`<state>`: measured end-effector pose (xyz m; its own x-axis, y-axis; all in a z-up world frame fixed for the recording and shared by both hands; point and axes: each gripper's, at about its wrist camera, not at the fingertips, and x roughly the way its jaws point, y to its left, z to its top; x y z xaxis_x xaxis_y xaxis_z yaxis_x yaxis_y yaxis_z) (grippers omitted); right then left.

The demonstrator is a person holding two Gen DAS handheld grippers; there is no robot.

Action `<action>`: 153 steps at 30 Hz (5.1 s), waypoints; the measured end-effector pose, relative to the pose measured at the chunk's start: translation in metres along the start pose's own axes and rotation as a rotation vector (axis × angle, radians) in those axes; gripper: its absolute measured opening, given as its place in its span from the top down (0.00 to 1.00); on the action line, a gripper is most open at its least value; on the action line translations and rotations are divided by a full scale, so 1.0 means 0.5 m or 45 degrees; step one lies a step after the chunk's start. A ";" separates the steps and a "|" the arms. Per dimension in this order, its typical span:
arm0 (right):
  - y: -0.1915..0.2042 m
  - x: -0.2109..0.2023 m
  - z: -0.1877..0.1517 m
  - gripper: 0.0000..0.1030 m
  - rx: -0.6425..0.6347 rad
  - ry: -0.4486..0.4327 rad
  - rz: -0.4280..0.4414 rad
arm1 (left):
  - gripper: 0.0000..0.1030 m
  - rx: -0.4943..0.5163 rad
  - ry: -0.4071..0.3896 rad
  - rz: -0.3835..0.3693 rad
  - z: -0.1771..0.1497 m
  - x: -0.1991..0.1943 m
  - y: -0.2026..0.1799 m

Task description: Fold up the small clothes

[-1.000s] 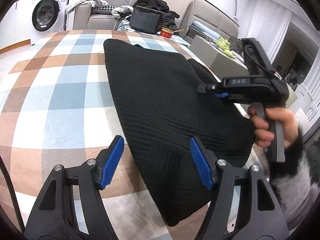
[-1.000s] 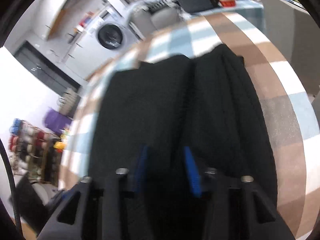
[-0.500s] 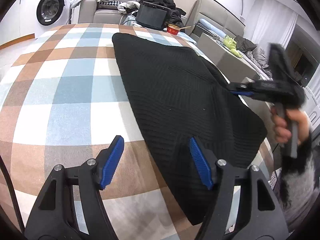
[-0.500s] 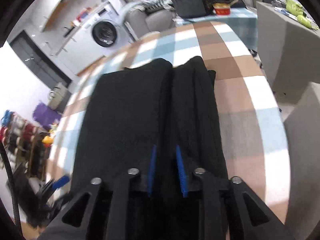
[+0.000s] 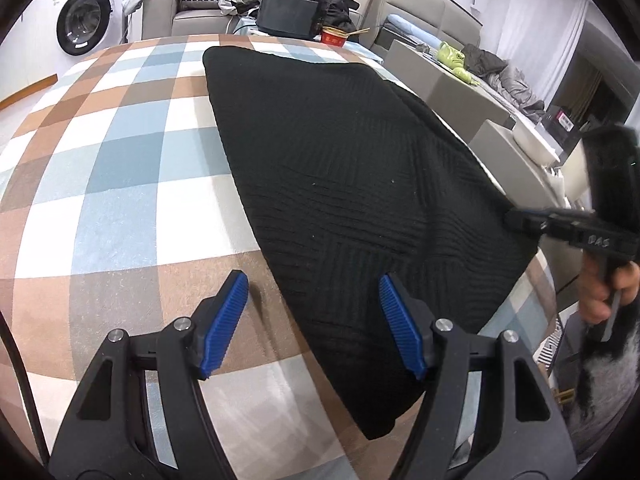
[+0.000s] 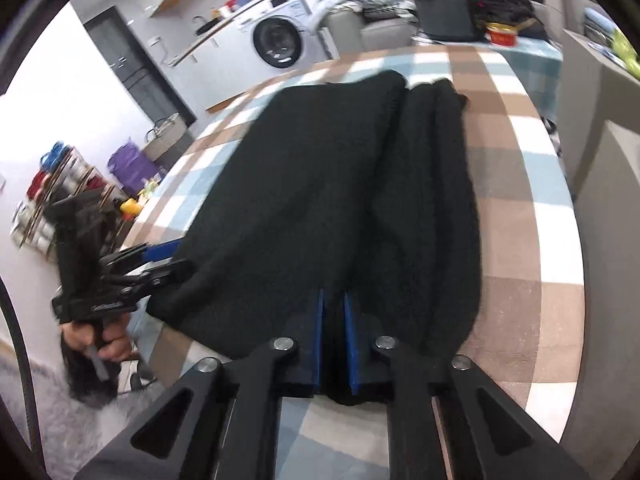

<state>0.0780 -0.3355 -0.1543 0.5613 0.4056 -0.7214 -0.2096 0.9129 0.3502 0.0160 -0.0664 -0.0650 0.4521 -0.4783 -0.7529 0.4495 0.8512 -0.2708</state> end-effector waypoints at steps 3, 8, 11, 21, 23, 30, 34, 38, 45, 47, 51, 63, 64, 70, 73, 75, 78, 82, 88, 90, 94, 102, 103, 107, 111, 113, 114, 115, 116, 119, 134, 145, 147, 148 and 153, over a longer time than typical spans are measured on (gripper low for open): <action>0.004 -0.061 -0.017 0.92 0.010 -0.083 0.025 | 0.34 0.002 0.000 0.032 -0.001 0.001 0.006; -0.021 -0.061 -0.054 0.91 0.049 0.038 -0.153 | 0.34 0.013 0.009 0.038 0.000 -0.001 0.009; -0.027 -0.080 -0.070 0.82 0.040 0.038 -0.150 | 0.34 -0.002 0.002 0.016 0.000 -0.014 0.005; -0.059 -0.174 -0.110 0.67 0.044 0.008 -0.165 | 0.33 0.240 0.045 0.002 -0.048 -0.010 -0.096; -0.068 -0.209 -0.109 0.60 0.063 -0.053 -0.187 | 0.32 0.248 0.058 0.013 -0.058 -0.010 -0.097; -0.134 -0.235 -0.075 0.58 0.213 -0.128 -0.275 | 0.30 0.085 0.014 -0.048 -0.033 -0.028 -0.042; -0.167 -0.243 -0.070 0.58 0.258 -0.129 -0.300 | 0.30 -0.084 -0.002 -0.038 0.014 0.005 0.006; -0.183 -0.200 -0.054 0.59 0.251 -0.087 -0.289 | 0.45 -0.163 -0.016 -0.048 0.053 0.036 0.020; -0.184 -0.193 -0.064 0.79 0.274 -0.106 -0.243 | 0.87 -0.267 -0.052 -0.017 0.090 0.069 0.056; -0.166 -0.163 -0.051 0.79 0.284 -0.098 -0.224 | 0.87 -0.261 -0.052 -0.007 0.093 0.066 0.070; -0.114 -0.105 -0.022 0.79 0.243 -0.065 -0.184 | 0.88 -0.277 -0.079 0.049 0.081 0.040 0.119; -0.061 -0.130 -0.043 0.61 0.139 -0.071 -0.218 | 0.84 -0.301 -0.152 0.148 0.058 -0.050 0.219; -0.067 -0.144 -0.048 0.61 0.153 -0.084 -0.227 | 0.78 -0.292 -0.158 0.154 0.060 -0.057 0.216; -0.028 -0.149 -0.037 0.61 0.159 -0.077 -0.072 | 0.46 -0.256 -0.212 0.160 0.056 -0.089 0.191; -0.010 -0.112 -0.030 0.61 0.148 -0.033 -0.043 | 0.44 -0.249 -0.213 0.148 0.052 -0.094 0.175; 0.000 -0.103 -0.031 0.66 0.142 -0.015 -0.045 | 0.44 -0.243 -0.208 0.142 0.050 -0.095 0.170; 0.015 -0.119 -0.029 0.66 0.105 -0.048 -0.026 | 0.44 -0.239 -0.205 0.137 0.046 -0.095 0.161; 0.040 -0.111 -0.025 0.66 0.103 -0.045 0.042 | 0.44 -0.244 -0.188 0.125 0.040 -0.086 0.157; 0.013 -0.065 -0.032 0.77 0.151 0.010 0.066 | 0.44 -0.237 -0.166 0.117 0.035 -0.074 0.150; 0.006 -0.058 -0.030 0.91 0.154 -0.016 0.082 | 0.44 -0.236 -0.161 0.114 0.036 -0.071 0.148; 0.043 -0.085 -0.009 0.96 0.053 -0.099 0.005 | 0.44 -0.230 -0.169 0.106 0.041 -0.075 0.142; 0.052 -0.103 -0.026 0.96 0.048 -0.157 -0.211 | 0.44 -0.200 -0.155 0.086 0.041 -0.075 0.121; 0.038 -0.084 -0.033 0.96 0.079 -0.108 -0.242 | 0.44 -0.195 -0.150 0.085 0.040 -0.073 0.119; 0.029 -0.066 -0.031 0.93 0.105 -0.075 -0.262 | 0.44 -0.186 -0.135 0.080 0.037 -0.066 0.110; 0.011 -0.091 0.012 0.82 0.137 -0.151 -0.259 | 0.44 -0.168 -0.126 0.061 0.038 -0.059 0.099; 0.002 -0.089 0.046 0.77 0.167 -0.178 -0.196 | 0.44 -0.153 -0.121 0.055 0.037 -0.055 0.091; 0.002 -0.083 0.062 0.74 0.165 -0.181 -0.159 | 0.44 -0.147 -0.118 0.056 0.037 -0.053 0.088; -0.001 -0.072 0.081 0.70 0.162 -0.168 -0.118 | 0.44 -0.142 -0.115 0.057 0.036 -0.051 0.086; -0.002 -0.053 0.098 0.67 0.165 -0.148 -0.082 | 0.44 -0.138 -0.113 0.059 0.036 -0.050 0.085; -0.006 0.011 0.142 0.67 0.184 -0.080 -0.006 | 0.44 -0.135 -0.109 0.059 0.035 -0.047 0.085; 0.004 0.089 0.213 0.91 0.006 -0.009 -0.247 | 0.44 -0.151 -0.107 0.066 0.032 -0.055 0.106; -0.017 0.007 0.099 0.68 0.161 0.034 0.039 | 0.44 -0.152 -0.109 0.074 0.030 -0.059 0.105; -0.002 0.020 0.093 0.71 0.127 0.049 -0.003 | 0.44 -0.143 -0.107 0.073 0.031 -0.058 0.100; 0.003 0.027 0.090 0.77 0.112 0.051 -0.023 | 0.44 -0.138 -0.106 0.074 0.031 -0.058 0.097; 0.056 -0.035 0.097 0.94 -0.013 -0.092 -0.029 | 0.44 -0.126 -0.122 0.083 0.036 -0.070 0.089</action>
<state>0.1015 -0.3193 -0.1030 0.6224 0.3809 -0.6838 -0.2041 0.9223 0.3281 0.0340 -0.0156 -0.0402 0.5512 -0.4356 -0.7117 0.3405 0.8961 -0.2847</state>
